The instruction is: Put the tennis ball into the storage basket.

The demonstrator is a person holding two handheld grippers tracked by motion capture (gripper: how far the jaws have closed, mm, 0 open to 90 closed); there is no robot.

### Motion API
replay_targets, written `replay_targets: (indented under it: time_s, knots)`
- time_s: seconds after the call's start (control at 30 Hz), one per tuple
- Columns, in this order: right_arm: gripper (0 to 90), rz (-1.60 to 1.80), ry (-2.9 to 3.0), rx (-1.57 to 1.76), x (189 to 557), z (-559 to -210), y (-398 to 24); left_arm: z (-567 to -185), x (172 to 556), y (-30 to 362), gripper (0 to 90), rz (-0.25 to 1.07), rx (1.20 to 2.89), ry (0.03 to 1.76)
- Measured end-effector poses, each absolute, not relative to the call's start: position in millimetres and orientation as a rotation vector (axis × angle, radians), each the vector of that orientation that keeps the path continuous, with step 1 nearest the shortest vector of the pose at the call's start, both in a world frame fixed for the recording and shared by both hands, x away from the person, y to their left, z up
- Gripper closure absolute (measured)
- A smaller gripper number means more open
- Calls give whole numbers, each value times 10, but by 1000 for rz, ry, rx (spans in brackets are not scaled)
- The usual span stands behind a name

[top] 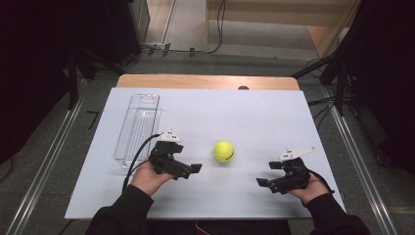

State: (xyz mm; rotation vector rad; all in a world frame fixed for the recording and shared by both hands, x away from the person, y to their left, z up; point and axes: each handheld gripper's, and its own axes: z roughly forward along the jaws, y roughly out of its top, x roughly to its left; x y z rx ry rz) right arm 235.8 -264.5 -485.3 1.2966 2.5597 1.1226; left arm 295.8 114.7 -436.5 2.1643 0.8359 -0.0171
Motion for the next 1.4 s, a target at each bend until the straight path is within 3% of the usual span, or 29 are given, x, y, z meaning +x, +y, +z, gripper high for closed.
replay_targets:
  time_s: [1.4]
  knots:
    - [129, 1130, 2561, 1295, 2358, -4852, -2653, -4285, 3334, 631, 0, -35, 2202, 776]
